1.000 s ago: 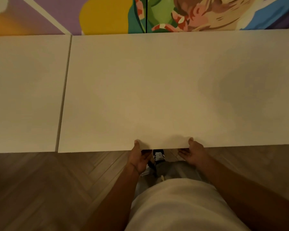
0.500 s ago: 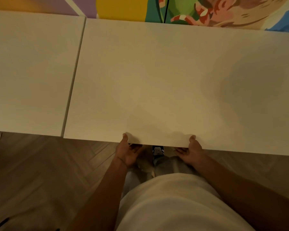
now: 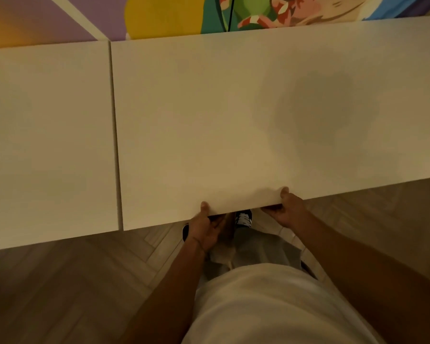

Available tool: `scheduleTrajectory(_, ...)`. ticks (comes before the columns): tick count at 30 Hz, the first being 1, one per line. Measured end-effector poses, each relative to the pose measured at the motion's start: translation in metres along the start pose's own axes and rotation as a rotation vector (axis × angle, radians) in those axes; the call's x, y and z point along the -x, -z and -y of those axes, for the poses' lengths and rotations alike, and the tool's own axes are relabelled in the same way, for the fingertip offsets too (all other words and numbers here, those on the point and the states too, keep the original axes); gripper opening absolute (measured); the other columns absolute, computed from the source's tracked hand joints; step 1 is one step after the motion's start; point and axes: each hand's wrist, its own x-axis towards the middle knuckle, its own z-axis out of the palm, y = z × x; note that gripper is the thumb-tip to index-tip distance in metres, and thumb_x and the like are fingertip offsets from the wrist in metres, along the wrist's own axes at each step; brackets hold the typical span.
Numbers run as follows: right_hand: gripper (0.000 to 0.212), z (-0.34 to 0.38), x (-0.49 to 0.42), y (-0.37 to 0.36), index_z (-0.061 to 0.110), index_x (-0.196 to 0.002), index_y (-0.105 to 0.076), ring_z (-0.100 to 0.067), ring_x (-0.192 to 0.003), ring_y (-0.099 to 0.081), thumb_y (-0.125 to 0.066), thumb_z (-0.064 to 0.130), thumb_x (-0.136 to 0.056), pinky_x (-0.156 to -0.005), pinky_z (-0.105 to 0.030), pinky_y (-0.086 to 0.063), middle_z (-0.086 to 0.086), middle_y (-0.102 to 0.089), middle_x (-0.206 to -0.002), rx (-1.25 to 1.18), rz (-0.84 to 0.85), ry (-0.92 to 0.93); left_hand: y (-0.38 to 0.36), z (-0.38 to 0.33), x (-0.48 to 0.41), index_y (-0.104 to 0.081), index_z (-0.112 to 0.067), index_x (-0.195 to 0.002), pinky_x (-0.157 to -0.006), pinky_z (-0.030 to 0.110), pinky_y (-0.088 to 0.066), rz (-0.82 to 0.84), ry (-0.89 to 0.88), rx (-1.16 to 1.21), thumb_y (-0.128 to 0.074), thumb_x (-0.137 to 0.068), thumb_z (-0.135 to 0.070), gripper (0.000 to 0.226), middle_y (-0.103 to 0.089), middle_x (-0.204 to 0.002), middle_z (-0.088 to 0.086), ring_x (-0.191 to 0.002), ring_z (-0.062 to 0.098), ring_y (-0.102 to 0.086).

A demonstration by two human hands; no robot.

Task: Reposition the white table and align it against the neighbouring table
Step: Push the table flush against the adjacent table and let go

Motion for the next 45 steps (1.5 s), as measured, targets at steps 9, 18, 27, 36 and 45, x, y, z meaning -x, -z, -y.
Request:
scheduleTrajectory(9, 0.056, -0.007, -0.001, -0.008, 0.009, -0.150, -0.034, -0.040, -0.112, -0.055, -0.050, 0.038, -0.104, -0.080, -0.061, -0.054, -0.022, -0.050, -0.138, 0.033, -0.077, 0.073, 0.003, 0.002, -0.006, -0.043, 0.001, -0.145, -0.105, 0.051, -0.050, -0.020, -0.021, -0.042, -0.051, -0.107, -0.026, 0.047, -0.061, -0.117, 0.019, -0.111, 0.038, -0.061)
scheduleTrajectory(18, 0.054, -0.005, -0.001, -0.003, 0.008, -0.148, -0.034, -0.039, -0.112, -0.051, -0.049, 0.037, -0.105, -0.092, -0.060, -0.050, -0.022, -0.048, -0.131, -0.006, -0.038, 0.013, -0.001, -0.008, -0.006, -0.041, -0.004, -0.150, -0.096, 0.047, -0.049, -0.047, 0.025, 0.006, -0.057, -0.104, -0.030, 0.055, -0.054, -0.143, 0.024, -0.099, 0.036, -0.064)
scheduleTrajectory(27, 0.060, -0.018, 0.009, -0.010, 0.009, -0.146, -0.037, -0.042, -0.119, -0.053, -0.051, 0.047, -0.101, -0.092, -0.055, -0.050, -0.022, -0.050, -0.127, 0.036, 0.040, -0.050, -0.001, -0.015, 0.000, -0.044, -0.005, -0.147, -0.096, 0.060, -0.051, -0.101, 0.049, 0.100, -0.063, -0.101, -0.032, 0.057, -0.053, -0.142, 0.024, -0.119, 0.045, -0.058)
scheduleTrajectory(36, 0.056, -0.033, 0.019, -0.019, 0.007, -0.145, -0.040, -0.039, -0.117, -0.054, -0.048, 0.043, -0.104, -0.091, -0.053, -0.048, -0.020, -0.056, -0.110, 0.094, 0.083, -0.037, 0.014, -0.019, 0.010, -0.055, -0.003, -0.138, -0.057, 0.042, -0.055, -0.086, -0.042, 0.056, -0.057, -0.105, -0.030, 0.043, -0.063, -0.103, 0.014, -0.088, 0.028, -0.063)
scheduleTrajectory(45, 0.047, -0.064, 0.032, -0.036, 0.008, -0.133, -0.052, -0.030, -0.099, -0.061, -0.049, 0.044, -0.103, -0.107, -0.049, -0.044, -0.016, -0.061, -0.106, 0.209, 0.177, -0.029, 0.027, -0.019, 0.005, -0.055, -0.010, -0.138, -0.075, 0.040, -0.053, -0.008, -0.043, 0.032, -0.056, -0.104, -0.035, 0.042, -0.065, -0.108, 0.011, -0.092, 0.026, -0.064)
